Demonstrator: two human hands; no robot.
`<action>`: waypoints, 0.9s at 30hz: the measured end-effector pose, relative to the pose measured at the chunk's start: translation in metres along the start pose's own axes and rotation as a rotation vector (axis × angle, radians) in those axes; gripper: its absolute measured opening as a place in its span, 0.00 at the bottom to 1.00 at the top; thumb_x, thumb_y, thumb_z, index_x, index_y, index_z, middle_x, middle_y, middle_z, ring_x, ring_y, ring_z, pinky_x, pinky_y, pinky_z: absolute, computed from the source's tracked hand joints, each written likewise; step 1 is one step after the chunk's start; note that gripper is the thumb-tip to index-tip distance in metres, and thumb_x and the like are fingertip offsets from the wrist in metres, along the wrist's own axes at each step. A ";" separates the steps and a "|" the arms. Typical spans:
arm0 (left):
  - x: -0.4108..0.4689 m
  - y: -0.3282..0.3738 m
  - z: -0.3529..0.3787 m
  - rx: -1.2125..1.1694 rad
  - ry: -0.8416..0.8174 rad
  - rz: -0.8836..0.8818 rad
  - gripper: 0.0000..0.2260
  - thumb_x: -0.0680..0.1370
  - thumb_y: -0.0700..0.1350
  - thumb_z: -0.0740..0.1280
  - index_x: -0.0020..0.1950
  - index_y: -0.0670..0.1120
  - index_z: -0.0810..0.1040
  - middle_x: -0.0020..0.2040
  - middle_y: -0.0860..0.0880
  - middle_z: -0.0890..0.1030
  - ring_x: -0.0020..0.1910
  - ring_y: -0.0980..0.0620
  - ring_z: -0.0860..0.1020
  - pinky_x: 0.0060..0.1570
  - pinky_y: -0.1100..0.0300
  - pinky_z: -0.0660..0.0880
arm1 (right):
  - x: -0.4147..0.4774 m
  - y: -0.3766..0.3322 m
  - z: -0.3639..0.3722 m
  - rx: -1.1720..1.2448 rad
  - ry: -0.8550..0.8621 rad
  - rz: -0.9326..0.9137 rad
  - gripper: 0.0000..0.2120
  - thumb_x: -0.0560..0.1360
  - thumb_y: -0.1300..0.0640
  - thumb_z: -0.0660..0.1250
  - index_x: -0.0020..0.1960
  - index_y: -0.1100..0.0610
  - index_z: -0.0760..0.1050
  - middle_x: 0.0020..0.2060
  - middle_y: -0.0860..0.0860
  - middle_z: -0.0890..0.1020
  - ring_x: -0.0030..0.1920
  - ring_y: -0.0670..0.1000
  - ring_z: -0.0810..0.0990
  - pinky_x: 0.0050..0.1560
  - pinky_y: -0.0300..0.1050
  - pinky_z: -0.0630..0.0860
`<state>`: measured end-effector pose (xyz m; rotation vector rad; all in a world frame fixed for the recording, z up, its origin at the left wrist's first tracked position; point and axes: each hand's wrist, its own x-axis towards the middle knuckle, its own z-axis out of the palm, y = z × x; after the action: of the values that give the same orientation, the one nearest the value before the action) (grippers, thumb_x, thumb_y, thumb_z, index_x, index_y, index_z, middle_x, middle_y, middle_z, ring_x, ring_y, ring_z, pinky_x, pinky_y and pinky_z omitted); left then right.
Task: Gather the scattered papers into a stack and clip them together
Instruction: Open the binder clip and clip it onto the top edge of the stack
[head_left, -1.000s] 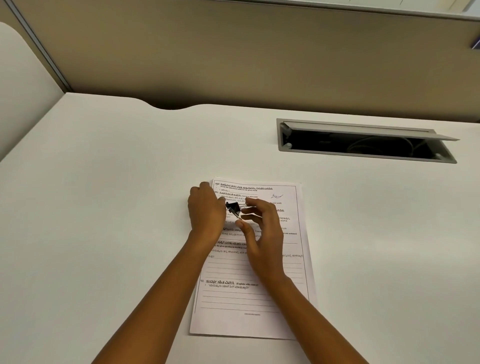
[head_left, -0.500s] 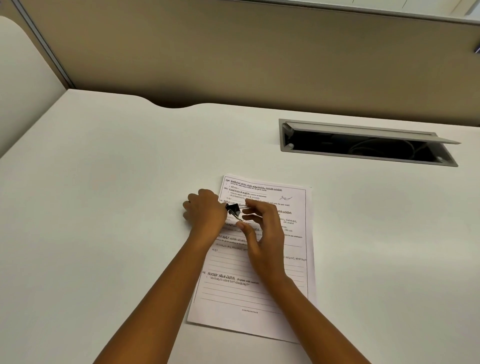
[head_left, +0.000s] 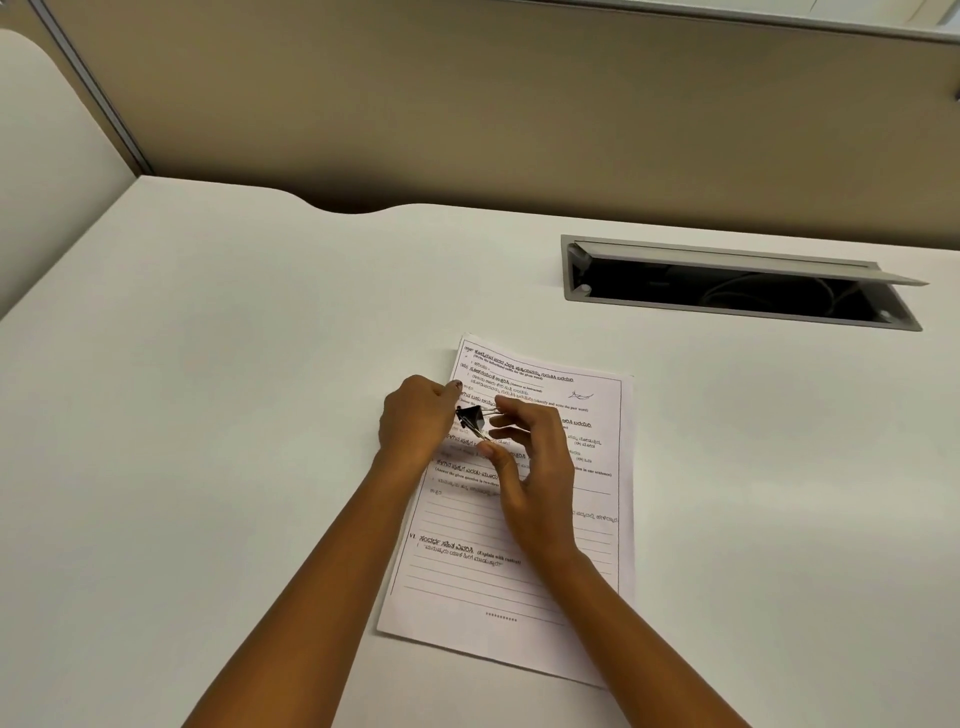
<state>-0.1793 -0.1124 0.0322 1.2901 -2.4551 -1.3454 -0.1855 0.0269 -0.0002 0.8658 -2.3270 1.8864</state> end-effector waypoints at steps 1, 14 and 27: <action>0.001 0.000 0.001 0.009 -0.010 0.015 0.15 0.79 0.51 0.62 0.52 0.42 0.81 0.48 0.43 0.83 0.50 0.43 0.79 0.43 0.59 0.68 | 0.000 0.000 0.000 0.003 0.001 0.002 0.17 0.73 0.64 0.69 0.61 0.59 0.73 0.53 0.51 0.76 0.52 0.45 0.78 0.53 0.36 0.76; 0.026 0.013 0.001 -0.199 0.118 0.130 0.10 0.75 0.42 0.68 0.55 0.42 0.82 0.50 0.43 0.84 0.44 0.51 0.79 0.48 0.62 0.74 | 0.000 -0.001 -0.003 -0.015 0.007 0.002 0.16 0.73 0.65 0.69 0.60 0.60 0.74 0.50 0.52 0.77 0.51 0.45 0.78 0.54 0.35 0.74; 0.033 0.014 0.005 -0.243 0.159 0.085 0.08 0.72 0.44 0.72 0.48 0.41 0.84 0.46 0.43 0.85 0.45 0.46 0.83 0.50 0.51 0.79 | -0.003 0.000 -0.003 -0.034 0.059 0.004 0.18 0.70 0.71 0.69 0.58 0.60 0.77 0.48 0.52 0.80 0.51 0.45 0.81 0.53 0.42 0.79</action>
<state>-0.2117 -0.1283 0.0282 1.1724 -2.1403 -1.4078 -0.1840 0.0311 0.0002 0.7909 -2.3213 1.8416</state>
